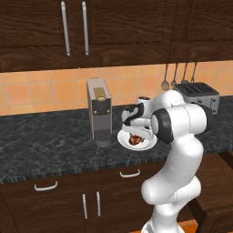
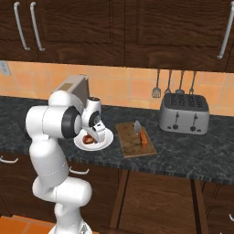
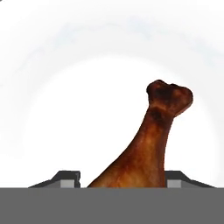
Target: Pick up the knife from the drawer and place it on the cutting board. Then place the meat from the plate to the cutting board.
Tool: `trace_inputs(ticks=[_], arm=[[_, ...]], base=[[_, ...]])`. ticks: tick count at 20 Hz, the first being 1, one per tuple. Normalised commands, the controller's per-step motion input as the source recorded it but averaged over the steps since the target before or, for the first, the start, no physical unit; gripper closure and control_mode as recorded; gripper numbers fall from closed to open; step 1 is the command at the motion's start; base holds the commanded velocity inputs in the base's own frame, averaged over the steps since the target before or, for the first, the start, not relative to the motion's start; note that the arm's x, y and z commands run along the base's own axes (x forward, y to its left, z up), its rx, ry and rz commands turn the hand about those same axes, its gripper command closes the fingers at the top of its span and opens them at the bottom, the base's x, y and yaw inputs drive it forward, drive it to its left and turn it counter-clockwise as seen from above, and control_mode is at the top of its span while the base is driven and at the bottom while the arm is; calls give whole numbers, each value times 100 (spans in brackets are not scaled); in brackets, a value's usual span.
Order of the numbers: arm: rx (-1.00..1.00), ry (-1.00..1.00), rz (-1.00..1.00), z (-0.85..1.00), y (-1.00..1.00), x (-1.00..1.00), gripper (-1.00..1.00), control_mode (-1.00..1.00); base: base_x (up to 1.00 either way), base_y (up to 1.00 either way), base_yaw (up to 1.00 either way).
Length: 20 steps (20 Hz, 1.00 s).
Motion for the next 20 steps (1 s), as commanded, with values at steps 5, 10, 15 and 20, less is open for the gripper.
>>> trace_inputs(ticks=[5, 10, 15, 20], arm=[[0, -4, 0, 8, 0, -6, 100, -100], [-1, -14, 13, 80, -22, -27, 100, -100], [-10, -8, 33, 48, -49, -13, 100, -100], [-11, -5, 44, 33, -59, 2, 100, -100]], base=[[0, 0, 0], [0, 0, 0], [0, 0, 0], [0, 0, 0]])
